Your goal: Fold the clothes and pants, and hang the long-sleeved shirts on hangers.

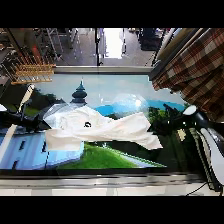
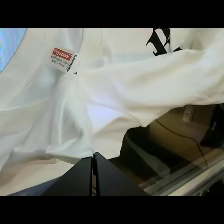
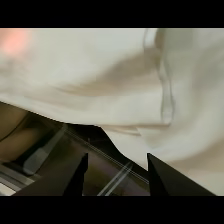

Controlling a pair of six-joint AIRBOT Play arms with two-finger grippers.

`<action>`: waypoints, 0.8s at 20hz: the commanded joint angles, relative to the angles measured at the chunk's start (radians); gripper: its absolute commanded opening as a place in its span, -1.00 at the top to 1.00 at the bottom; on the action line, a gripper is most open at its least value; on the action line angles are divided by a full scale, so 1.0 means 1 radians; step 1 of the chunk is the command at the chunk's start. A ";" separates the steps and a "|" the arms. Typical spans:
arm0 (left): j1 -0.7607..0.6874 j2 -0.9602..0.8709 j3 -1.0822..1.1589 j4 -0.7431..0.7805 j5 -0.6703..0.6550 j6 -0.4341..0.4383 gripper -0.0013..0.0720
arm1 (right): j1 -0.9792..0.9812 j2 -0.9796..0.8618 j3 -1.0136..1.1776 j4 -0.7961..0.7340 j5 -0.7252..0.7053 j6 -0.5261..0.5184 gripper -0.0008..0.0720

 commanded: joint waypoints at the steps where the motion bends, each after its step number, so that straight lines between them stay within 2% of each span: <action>1: -0.002 -0.003 -0.001 0.001 -0.023 0.000 0.94 | -0.018 0.017 -0.134 0.012 -0.068 -0.043 -0.18; 9: -0.002 -0.003 -0.001 0.001 -0.044 0.001 0.94 | -0.016 -0.035 -0.073 0.033 -0.146 -0.085 -0.11; 13: -0.002 -0.003 -0.001 0.001 -0.053 0.001 0.94 | 0.045 -0.079 -0.073 0.043 -0.195 -0.125 -0.10; 14: -0.002 -0.003 -0.001 0.001 -0.054 0.001 0.94 | 0.062 -0.087 -0.072 0.043 -0.219 -0.124 0.00; 15: -0.002 -0.003 -0.001 0.001 -0.057 0.001 0.94 | 0.074 -0.091 -0.072 0.042 -0.229 -0.124 0.23; 16: -0.002 -0.003 -0.001 0.002 -0.062 0.001 0.94 | 0.075 -0.090 -0.071 0.039 -0.224 -0.124 0.73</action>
